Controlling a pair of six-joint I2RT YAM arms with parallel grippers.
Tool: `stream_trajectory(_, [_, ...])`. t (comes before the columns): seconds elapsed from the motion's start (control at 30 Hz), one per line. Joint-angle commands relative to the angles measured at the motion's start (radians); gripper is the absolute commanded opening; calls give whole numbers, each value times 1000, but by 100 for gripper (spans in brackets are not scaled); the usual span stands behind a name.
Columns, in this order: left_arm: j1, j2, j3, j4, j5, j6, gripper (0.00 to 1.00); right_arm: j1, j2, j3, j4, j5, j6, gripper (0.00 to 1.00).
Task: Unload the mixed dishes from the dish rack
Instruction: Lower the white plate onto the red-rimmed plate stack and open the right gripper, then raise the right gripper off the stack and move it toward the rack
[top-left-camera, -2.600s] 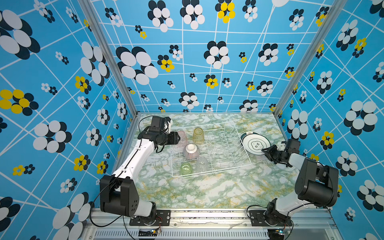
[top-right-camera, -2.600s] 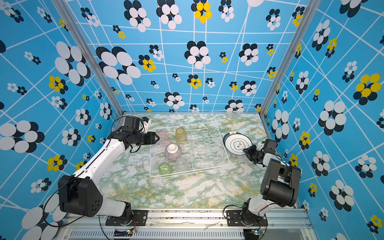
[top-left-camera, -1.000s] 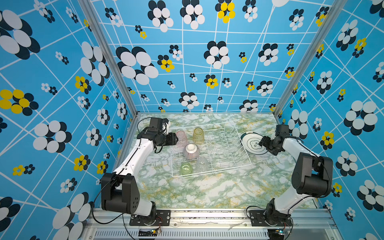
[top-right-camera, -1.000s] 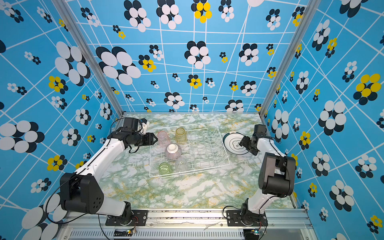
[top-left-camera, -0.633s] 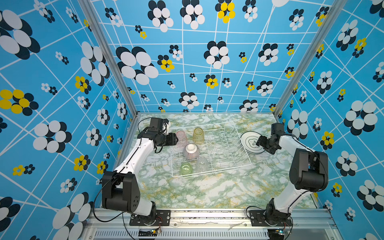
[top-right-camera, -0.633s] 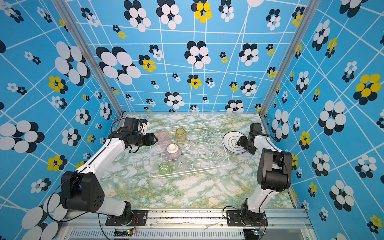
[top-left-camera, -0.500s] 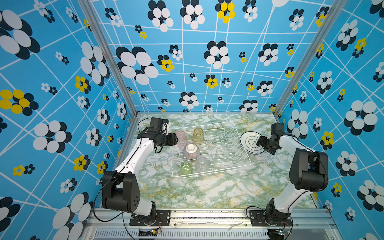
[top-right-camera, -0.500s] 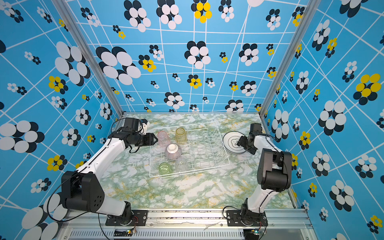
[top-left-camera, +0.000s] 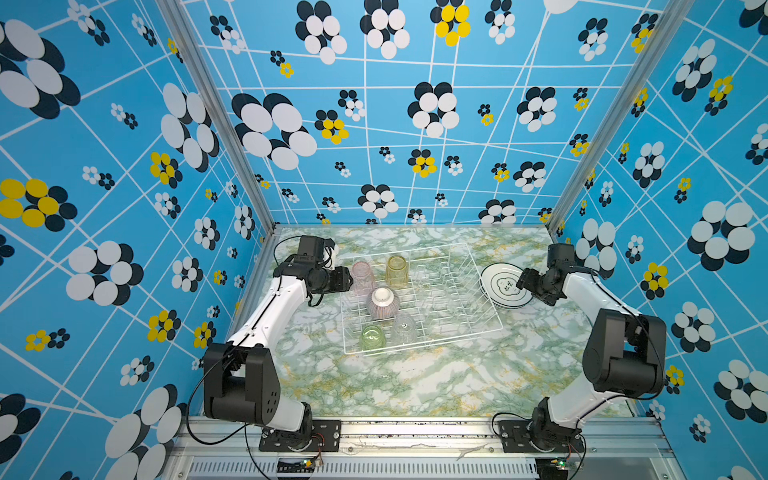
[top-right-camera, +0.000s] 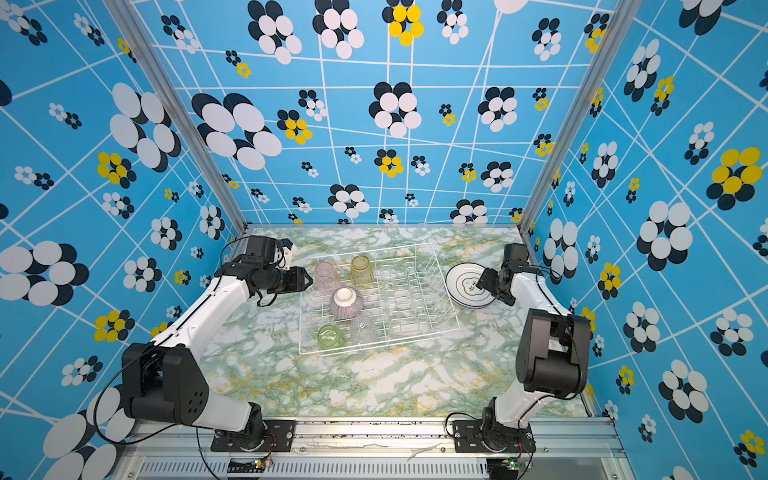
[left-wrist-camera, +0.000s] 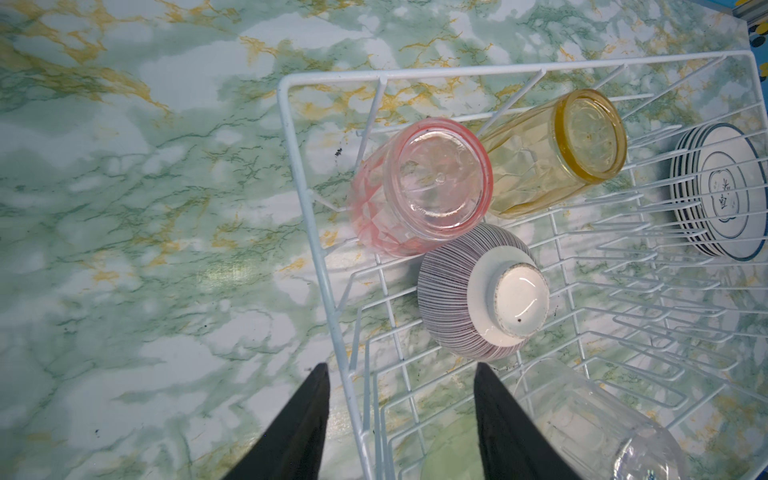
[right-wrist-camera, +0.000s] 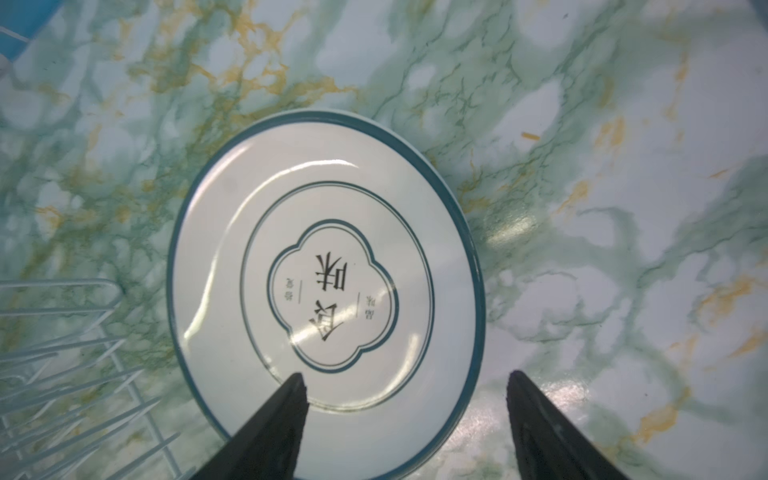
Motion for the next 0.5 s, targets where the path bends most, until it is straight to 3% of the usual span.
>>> stream_trajectory(0.0, [12,-44,-18,-66,-25,19,54,5,-77,-4,-35,-58,-25,73])
stream_trajectory(0.07, [16,-40,-27,-77,-6,19,45,5,-119,-22,-30,-115,-27,66])
stream_trajectory(0.1, [16,-35,-32,-80,1,17,35,6,-137,-32,-27,-140,-27,62])
stream_trajectory(0.13, [17,-31,-37,-81,6,15,34,7,-153,-42,-27,-170,-26,59])
stream_trajectory(0.47, [18,31,-63,-65,59,10,33,120,-238,-133,7,-368,-25,42])
